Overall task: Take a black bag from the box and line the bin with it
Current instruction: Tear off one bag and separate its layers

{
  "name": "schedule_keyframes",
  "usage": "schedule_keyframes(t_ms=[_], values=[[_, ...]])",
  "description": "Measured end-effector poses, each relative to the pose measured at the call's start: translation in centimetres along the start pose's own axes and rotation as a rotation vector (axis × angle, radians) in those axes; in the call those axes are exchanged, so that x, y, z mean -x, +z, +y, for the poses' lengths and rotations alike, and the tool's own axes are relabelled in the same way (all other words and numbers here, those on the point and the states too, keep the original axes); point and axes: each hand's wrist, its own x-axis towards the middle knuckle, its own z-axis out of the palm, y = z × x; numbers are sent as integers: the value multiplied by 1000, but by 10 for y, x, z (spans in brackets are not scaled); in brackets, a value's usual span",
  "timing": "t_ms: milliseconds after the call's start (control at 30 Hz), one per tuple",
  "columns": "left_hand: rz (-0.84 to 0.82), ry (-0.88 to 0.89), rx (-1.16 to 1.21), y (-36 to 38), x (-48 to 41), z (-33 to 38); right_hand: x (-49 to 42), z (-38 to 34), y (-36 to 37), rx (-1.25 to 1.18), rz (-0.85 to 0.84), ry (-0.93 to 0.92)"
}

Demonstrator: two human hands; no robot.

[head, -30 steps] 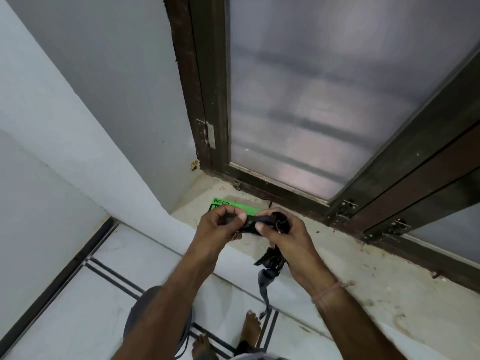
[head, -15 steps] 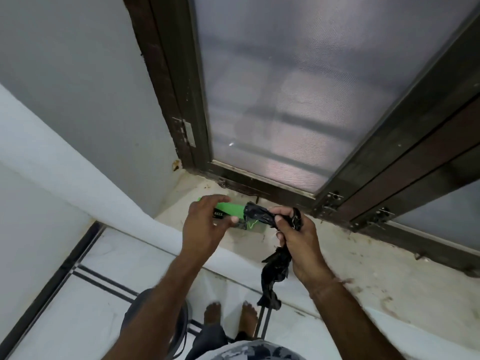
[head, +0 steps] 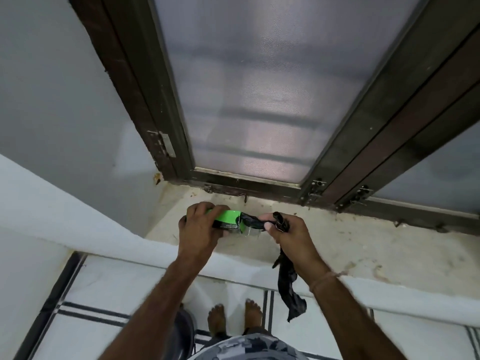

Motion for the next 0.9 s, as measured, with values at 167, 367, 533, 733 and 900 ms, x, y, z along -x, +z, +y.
schedule_keyframes(t_ms=[167,367,533,733,900], values=[[23,73,85,1,3,-1,-1,-4,-6,-5,-67,-2],[39,113,164,4,3,3,0,-4,16,2,-113,91],[24,81,183,2,6,1,5,4,30,-66,178,38],[23,7,250,1,9,4,15,-8,39,-147,5,-8],[38,-22,306,-5,6,0,14,2,33,-139,246,24]])
